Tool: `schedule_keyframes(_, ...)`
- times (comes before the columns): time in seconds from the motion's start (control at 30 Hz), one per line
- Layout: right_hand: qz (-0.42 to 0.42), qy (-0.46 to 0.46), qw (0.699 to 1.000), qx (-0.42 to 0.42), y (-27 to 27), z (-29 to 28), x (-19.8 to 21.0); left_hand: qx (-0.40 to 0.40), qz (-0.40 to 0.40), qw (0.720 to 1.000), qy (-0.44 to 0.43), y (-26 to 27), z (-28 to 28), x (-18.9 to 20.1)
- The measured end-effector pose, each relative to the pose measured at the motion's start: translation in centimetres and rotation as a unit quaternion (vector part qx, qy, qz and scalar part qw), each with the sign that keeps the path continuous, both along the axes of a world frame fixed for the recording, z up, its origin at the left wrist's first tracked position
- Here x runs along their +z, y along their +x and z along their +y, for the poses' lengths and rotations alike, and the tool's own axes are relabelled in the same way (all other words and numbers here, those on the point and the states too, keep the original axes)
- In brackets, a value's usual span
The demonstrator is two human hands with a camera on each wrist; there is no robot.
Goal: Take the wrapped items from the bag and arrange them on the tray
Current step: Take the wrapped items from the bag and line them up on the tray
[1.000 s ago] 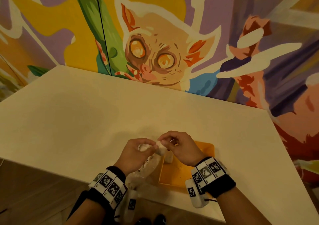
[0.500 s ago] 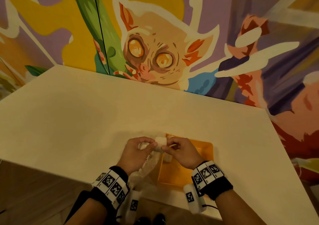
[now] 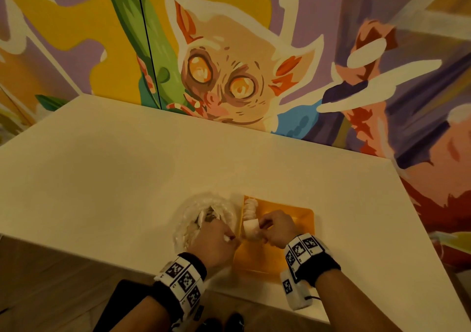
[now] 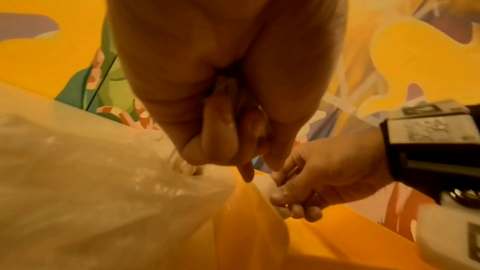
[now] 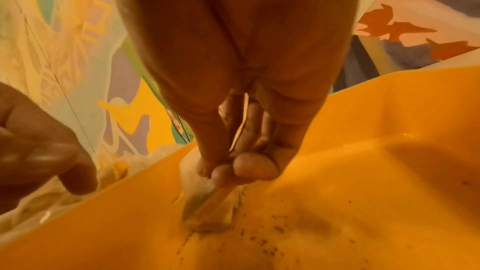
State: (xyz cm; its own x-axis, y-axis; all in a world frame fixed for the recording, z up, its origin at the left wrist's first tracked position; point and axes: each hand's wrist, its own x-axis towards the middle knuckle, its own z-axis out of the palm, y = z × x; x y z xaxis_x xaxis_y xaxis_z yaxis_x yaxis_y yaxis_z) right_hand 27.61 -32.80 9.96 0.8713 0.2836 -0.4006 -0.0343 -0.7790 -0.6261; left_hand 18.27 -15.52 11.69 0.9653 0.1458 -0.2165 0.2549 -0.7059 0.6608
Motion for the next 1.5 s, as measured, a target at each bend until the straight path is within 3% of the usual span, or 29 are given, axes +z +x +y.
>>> schedule_keyframes(0.17,0.037,-0.042,0.998,0.009,0.3,1.0,-0.5,-0.021,0.024,0.999,0.042,0.0,-0.7,-0.8)
schedule_keyframes(0.43,0.021,-0.188,0.981,0.052,1.4,3.4,-1.7,-0.059,0.039,0.996,0.046,0.2,-0.9,-1.3)
schedule_keyframes(1.07,0.014,-0.236,0.972,0.015,1.2,4.5,-1.1,-0.059,0.039,0.997,0.038,0.3,-1.0,-1.7)
schedule_keyframes(1.33,0.044,-0.291,0.951,0.098,1.3,6.7,-0.3,-0.073,0.041,0.996,0.015,0.1,-1.0,-1.3)
schedule_keyframes(1.5,0.052,-0.307,0.948,0.069,1.6,7.4,-0.3,-0.068,0.046,0.996,0.016,0.2,-1.0,-1.3)
